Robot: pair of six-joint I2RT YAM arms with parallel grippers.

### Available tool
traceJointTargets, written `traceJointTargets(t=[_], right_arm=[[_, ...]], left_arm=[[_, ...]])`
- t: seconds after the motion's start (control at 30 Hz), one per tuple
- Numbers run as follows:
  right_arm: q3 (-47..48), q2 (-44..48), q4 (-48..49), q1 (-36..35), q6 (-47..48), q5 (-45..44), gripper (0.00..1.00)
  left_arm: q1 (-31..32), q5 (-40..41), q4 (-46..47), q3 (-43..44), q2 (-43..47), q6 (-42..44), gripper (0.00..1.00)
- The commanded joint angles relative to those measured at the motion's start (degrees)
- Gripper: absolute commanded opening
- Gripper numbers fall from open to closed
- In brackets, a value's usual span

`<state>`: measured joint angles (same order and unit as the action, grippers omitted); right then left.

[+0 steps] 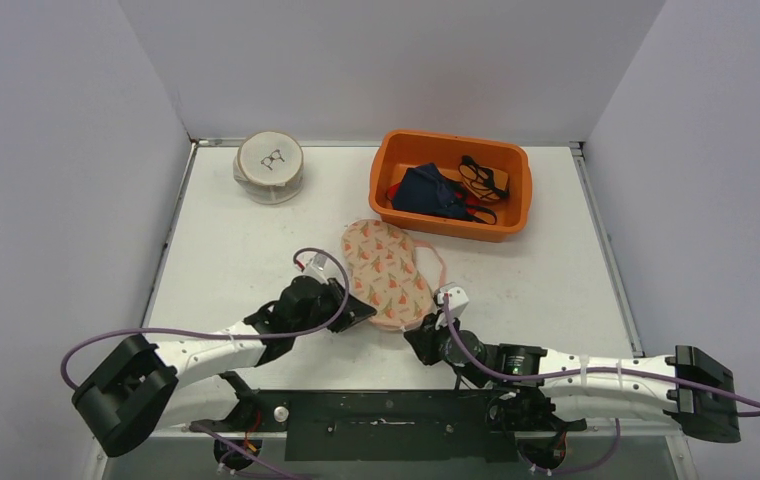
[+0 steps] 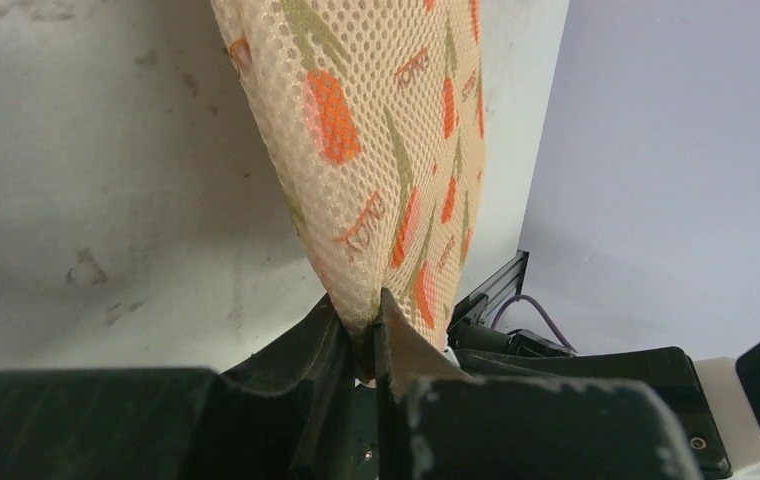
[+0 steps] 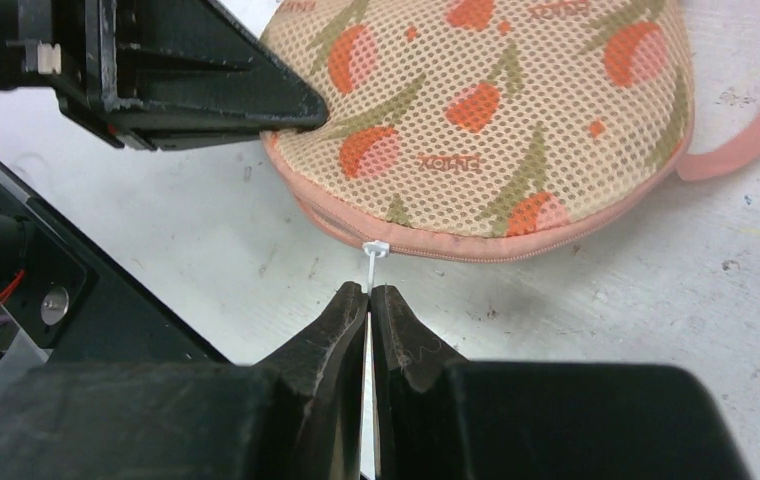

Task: Unzip the laundry bag and remove the bra
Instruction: Unzip the laundry bag at the center of the board.

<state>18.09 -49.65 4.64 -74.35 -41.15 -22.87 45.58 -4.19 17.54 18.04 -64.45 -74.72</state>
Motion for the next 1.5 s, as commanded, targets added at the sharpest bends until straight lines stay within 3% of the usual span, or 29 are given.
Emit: traceJointTargets(t=[0.0, 0.1, 0.23, 0.3, 0.47, 0.6, 0.77, 1.03, 1.3, 1.47], right_arm=[[-0.1, 0.5, 0.1, -0.9, -0.2, -1.5, 0.05], [0.2, -0.4, 1.0, -1.0, -0.1, -1.6, 0.05], [0.9, -2.5, 2.4, -1.1, 0.4, -1.6, 0.05], [1.3, -3.5, 3.2, -1.0, 0.6, -1.4, 0.05], [2.0, -6.1, 5.7, -1.1, 1.0, -1.2, 0.05], [1.5, -8.0, 8.8, -1.1, 1.0, -0.8, 0.05], [-0.2, -9.2, 12.7, -1.2, 0.0, -0.2, 0.05], [-3.3, -7.6, 18.7, -1.3, -1.6, 2.1, 0.05], [-5.5, -5.4, 19.7, -1.4, -1.7, 3.2, 0.05], [-6.5, -4.7, 21.2, -1.5, -1.4, 4.3, 0.05]], left_arm=[[-2.3, -6.2, 7.2, 5.2, -4.4, 5.7, 0.0], [-2.6, -6.2, 7.2, 4.0, -5.0, 4.8, 0.13], [-2.5, -6.0, 5.8, 1.4, -1.8, 3.5, 0.57], [-2.4, -5.6, 2.5, 0.8, 0.7, 3.6, 0.72], [-0.3, -3.1, -6.3, -1.6, 9.2, 1.9, 0.85], [4.2, 0.1, -6.5, -3.7, 13.6, -2.5, 0.87], [10.5, 5.6, -5.3, -2.0, 9.3, -5.1, 0.87], [11.6, 12.9, 3.5, -4.7, 2.2, -13.8, 0.85], [11.6, 17.6, 4.1, -3.5, 0.3, -16.1, 0.73], [11.5, 17.6, 6.4, -2.9, -3.0, -16.0, 0.61]])
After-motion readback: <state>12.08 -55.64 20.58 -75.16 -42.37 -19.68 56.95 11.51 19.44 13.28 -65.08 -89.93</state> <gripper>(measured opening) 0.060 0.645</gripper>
